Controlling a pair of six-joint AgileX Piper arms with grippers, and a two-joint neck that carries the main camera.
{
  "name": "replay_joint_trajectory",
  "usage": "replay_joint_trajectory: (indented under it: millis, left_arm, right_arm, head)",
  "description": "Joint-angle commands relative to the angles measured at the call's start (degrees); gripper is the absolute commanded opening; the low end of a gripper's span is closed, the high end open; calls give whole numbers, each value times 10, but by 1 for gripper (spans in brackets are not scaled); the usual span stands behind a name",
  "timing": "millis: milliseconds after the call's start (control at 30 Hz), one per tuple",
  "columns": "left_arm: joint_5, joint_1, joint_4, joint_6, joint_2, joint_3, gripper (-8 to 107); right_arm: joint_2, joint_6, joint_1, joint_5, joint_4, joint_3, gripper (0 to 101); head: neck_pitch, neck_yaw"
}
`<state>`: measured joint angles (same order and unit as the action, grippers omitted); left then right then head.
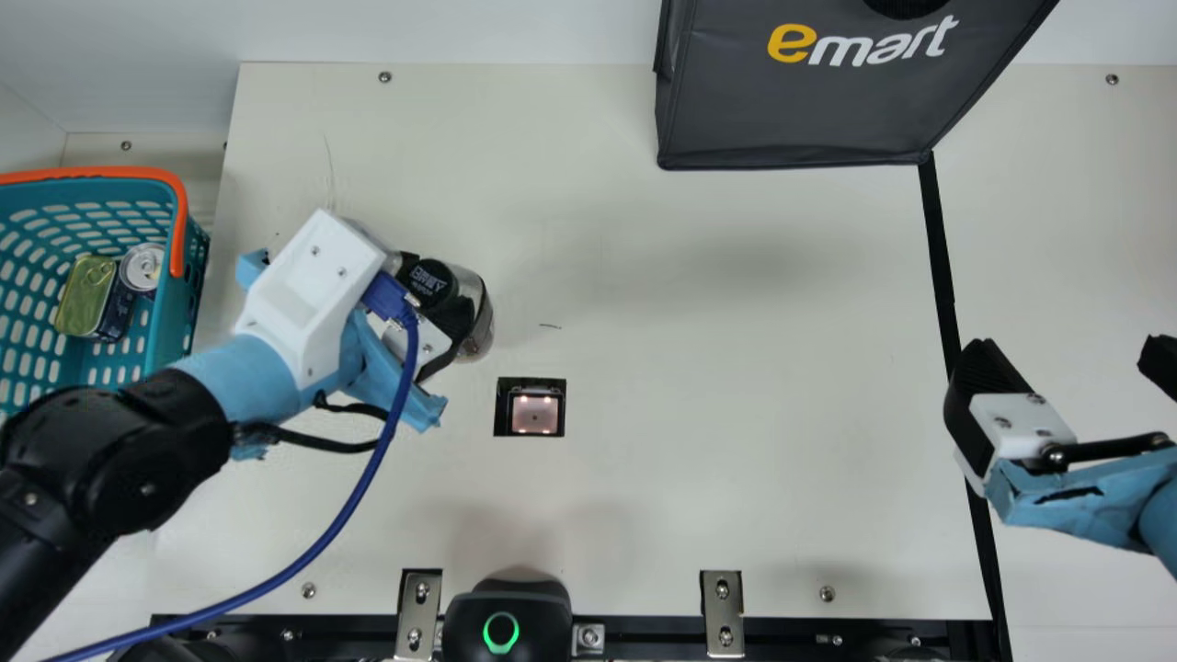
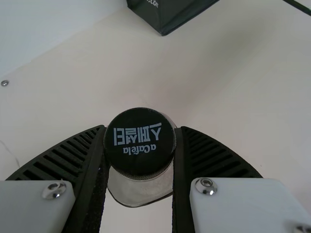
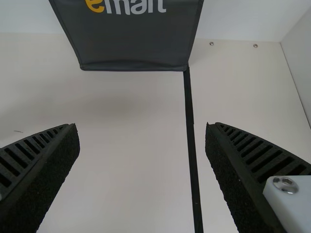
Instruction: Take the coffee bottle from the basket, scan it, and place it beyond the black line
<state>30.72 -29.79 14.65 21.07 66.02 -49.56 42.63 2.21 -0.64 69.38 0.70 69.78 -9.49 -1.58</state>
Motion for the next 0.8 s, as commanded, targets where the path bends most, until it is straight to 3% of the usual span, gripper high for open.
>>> replay_joint_trajectory:
  millis: [0,367,767]
  left_arm:
    - [10,14,50,73,-1,-2,10]
    - [55,69,175,244,-3,-2,10]
    - [64,93,246,394,8,12,10]
  right_arm:
    - [0,0,0,0,0,0,91]
    - [0,0,0,0,0,0,91]
    - [0,0,0,0,1,0,91]
  head:
    - [16,0]
    - [16,0]
    - [16,0]
